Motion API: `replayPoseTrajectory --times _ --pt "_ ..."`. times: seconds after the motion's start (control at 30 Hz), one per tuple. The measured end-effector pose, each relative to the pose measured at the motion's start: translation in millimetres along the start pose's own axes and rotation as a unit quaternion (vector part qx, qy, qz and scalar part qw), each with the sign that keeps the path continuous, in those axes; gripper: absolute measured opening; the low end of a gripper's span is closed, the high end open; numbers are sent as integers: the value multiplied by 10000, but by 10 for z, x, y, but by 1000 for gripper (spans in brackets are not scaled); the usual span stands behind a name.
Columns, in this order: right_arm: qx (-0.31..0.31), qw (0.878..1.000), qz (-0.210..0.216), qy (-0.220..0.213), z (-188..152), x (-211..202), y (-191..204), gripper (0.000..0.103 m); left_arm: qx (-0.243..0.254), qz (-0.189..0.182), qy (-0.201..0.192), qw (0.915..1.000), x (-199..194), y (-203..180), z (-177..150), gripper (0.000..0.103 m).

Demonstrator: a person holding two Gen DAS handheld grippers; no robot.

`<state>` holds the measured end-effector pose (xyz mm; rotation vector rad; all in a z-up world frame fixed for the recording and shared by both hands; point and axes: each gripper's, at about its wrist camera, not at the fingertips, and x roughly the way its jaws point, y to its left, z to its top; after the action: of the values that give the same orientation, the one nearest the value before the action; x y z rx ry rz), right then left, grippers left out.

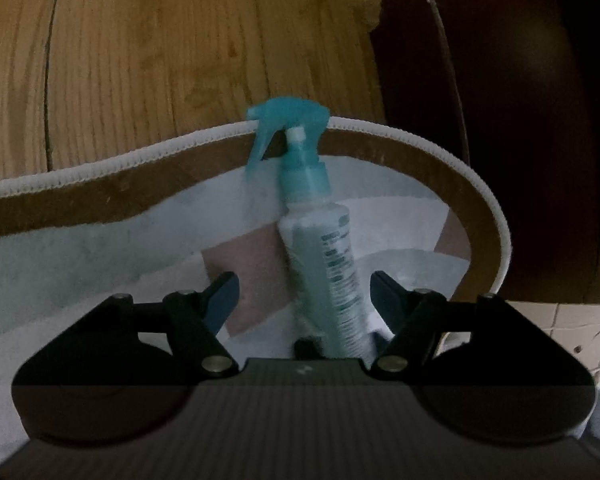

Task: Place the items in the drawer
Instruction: 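Close the left gripper around the spray bottle body while the right tool steadies it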

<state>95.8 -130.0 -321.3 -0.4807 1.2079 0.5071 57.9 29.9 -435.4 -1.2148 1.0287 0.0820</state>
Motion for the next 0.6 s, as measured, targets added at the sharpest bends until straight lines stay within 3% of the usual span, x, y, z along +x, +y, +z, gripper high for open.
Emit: replayPoseTrajectory --times 0.17,0.27,0.33,0.37,0.4,0.43,0.5,0.6 --pt "958 9886 1127 271 -49 -60 -103 65 419 -39 365 9984 16 -6 81 74" --pt "919 9908 982 154 -135 -4 23 65 1375 -71 786 9874 71 -121 108 80" --pt "765 9947 693 25 -220 67 132 66 1307 -161 831 9878 66 -87 128 80" --pt "723 9956 597 -92 -259 92 167 66 1159 -185 812 9898 56 -56 134 74" --pt "699 9959 528 -231 -293 96 187 66 1169 -123 804 9898 44 -44 134 53" --pt "718 9957 490 -319 -319 86 189 63 1297 -34 809 9882 36 -59 127 43" --pt "870 9936 618 -375 -347 54 134 58 1537 137 817 9846 21 -88 114 43" --pt "1080 9893 934 -296 -364 38 47 58 1366 179 707 9879 34 -68 120 43"
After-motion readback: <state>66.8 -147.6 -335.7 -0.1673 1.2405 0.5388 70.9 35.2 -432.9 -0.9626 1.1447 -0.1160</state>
